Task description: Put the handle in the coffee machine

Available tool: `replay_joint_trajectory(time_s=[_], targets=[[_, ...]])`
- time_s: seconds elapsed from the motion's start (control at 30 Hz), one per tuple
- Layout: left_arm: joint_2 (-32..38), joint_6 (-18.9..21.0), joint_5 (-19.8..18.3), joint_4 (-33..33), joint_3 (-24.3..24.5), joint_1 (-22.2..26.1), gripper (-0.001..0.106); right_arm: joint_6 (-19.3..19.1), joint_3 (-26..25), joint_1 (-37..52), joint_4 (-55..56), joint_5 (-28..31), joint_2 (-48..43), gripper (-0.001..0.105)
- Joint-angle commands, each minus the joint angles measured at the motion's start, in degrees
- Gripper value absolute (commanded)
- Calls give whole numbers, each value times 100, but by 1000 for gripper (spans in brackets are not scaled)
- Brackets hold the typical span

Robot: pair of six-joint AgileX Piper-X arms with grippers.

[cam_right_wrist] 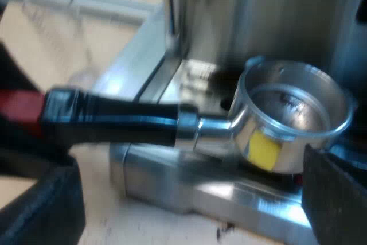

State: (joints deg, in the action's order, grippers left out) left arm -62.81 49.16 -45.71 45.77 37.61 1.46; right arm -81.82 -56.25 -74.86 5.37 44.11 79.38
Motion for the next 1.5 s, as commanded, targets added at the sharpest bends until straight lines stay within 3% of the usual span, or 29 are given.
replay_joint_trajectory(time_s=[0.03,0.2,0.33,0.43,0.7,1.23,1.5], targets=[[-121,-15,-315,-410,55,203,0,-306,-16,4,-449,239,183,75],[-427,-15,-315,-713,55,341,0,-306,-16,4,-1007,244,550,52],[-586,-26,-535,-818,55,341,0,-331,-16,4,-1424,244,825,59],[-587,-26,-576,-1026,55,341,0,-462,-16,4,-1718,589,997,66],[-587,-26,-576,-1341,55,341,0,-461,-16,4,-2224,1545,1349,65],[-745,349,-618,-1702,55,514,0,-461,-16,401,-2737,1606,1416,64],[-745,389,-975,-1693,55,759,0,-461,-16,401,-2737,1606,1416,64]])
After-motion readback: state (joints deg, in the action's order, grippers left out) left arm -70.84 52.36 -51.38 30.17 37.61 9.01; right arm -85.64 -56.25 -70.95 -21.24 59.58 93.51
